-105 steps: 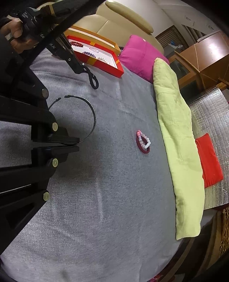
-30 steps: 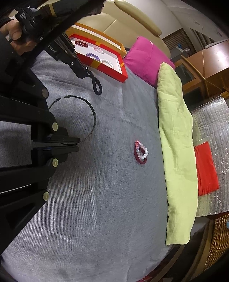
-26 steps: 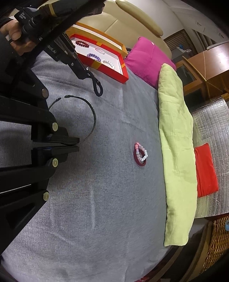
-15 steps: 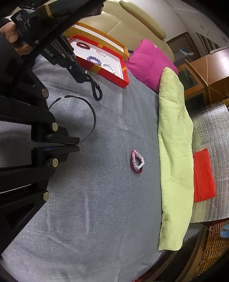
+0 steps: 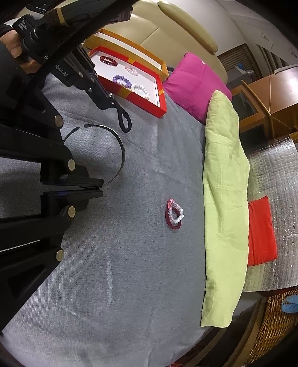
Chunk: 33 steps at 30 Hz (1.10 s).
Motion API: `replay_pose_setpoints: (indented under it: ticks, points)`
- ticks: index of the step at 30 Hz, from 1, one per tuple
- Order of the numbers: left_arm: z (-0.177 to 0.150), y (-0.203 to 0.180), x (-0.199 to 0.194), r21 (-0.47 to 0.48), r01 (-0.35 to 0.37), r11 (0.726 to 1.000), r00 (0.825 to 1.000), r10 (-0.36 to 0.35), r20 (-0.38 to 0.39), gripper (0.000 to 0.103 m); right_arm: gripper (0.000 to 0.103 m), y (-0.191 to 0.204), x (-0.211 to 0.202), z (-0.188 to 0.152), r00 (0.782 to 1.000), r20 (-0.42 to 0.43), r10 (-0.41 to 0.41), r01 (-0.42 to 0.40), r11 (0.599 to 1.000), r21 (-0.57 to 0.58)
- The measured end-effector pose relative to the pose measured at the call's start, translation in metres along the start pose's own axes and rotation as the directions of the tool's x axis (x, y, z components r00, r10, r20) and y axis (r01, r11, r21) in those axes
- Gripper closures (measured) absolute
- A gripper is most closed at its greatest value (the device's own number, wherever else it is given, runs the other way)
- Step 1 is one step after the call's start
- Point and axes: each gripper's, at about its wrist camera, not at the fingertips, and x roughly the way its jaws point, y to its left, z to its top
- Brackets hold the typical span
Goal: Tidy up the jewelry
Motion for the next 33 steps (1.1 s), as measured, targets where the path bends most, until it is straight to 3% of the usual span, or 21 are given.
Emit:
replay_pose_setpoints:
  ticks: [21, 27, 33]
  points:
    - [0.001, 0.008, -0.004, -0.040, 0.018, 0.999, 1.000, -0.018, -0.006, 0.098, 0.100, 0.006, 0.003, 0.006, 1.000, 0.002, 0.005, -0.005, 1.000, -0.017]
    - [0.006, 0.015, -0.013, -0.052, -0.025, 0.998, 1.000, 0.026, 0.007, 0.098, 0.100, 0.017, 0.006, 0.014, 1.000, 0.007, 0.015, -0.014, 0.999, -0.039]
    - [0.017, 0.046, -0.027, -0.111, -0.086, 0.990, 0.996, 0.089, 0.030, 0.098, 0.100, 0.033, 0.012, 0.024, 0.999, 0.010, 0.031, -0.030, 0.997, -0.067]
